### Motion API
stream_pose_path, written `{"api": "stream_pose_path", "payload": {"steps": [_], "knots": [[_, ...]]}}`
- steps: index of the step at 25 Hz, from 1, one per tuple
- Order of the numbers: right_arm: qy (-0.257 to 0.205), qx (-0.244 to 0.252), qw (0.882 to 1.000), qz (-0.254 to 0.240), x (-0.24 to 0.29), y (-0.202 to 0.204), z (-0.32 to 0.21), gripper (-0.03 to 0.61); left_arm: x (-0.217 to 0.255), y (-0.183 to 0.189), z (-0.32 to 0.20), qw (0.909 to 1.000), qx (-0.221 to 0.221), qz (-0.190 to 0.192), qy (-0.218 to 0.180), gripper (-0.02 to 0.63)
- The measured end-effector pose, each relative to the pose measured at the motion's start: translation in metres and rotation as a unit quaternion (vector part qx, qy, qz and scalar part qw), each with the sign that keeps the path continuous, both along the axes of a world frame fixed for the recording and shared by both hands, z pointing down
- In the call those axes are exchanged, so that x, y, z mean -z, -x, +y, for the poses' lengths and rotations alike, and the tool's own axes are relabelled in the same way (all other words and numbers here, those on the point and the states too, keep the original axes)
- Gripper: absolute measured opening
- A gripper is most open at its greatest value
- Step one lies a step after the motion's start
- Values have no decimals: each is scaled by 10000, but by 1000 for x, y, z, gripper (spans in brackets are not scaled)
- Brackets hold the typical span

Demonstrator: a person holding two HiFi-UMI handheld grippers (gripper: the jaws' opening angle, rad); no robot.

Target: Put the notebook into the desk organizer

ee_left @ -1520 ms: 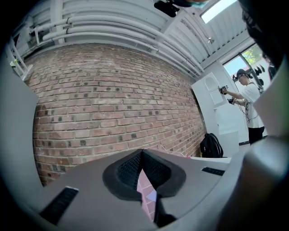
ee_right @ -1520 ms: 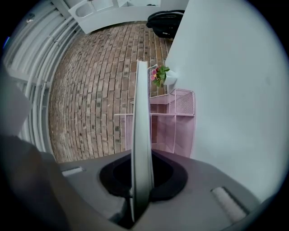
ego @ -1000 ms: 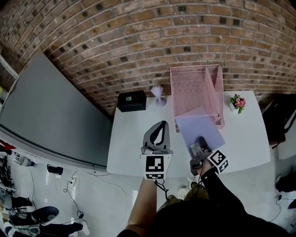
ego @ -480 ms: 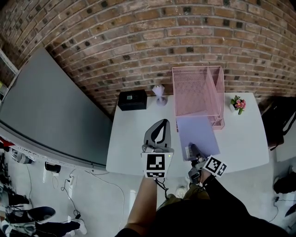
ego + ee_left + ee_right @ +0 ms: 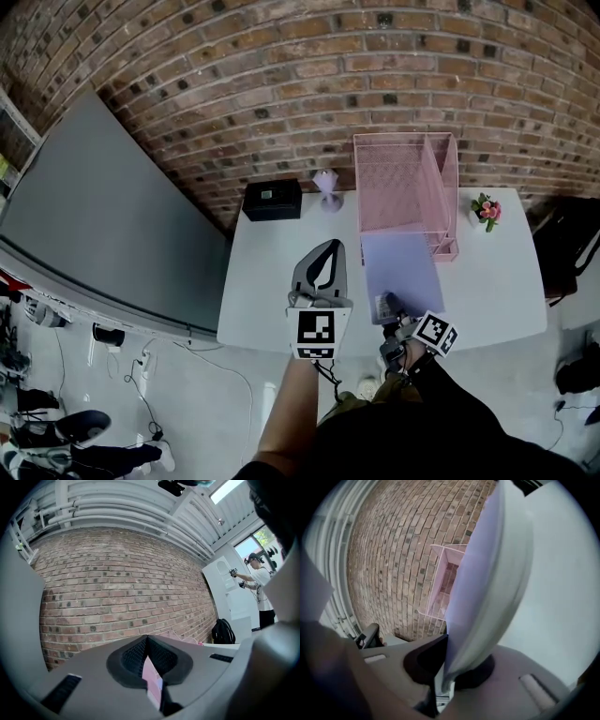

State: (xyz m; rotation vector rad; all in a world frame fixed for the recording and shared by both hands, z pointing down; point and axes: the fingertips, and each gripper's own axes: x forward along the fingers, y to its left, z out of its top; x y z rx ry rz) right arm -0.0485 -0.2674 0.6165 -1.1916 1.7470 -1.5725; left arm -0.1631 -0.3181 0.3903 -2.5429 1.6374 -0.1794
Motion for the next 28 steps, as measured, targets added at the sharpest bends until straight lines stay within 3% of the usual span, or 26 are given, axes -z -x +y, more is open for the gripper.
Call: {"api": "stream_pose_path", "payload": {"steps": [3, 23, 28], "knots": [[-288, -133, 9988, -368, 17, 3, -10, 29, 1, 2, 0, 10000, 18, -7, -7, 8], [-286, -130, 9995, -51, 14, 2, -86, 29, 4, 15, -27, 9997, 228, -13, -36, 8], [-291, -66, 9995, -36, 13, -1, -100, 29, -2, 13, -39, 9994, 330, -82, 106, 8]]}}
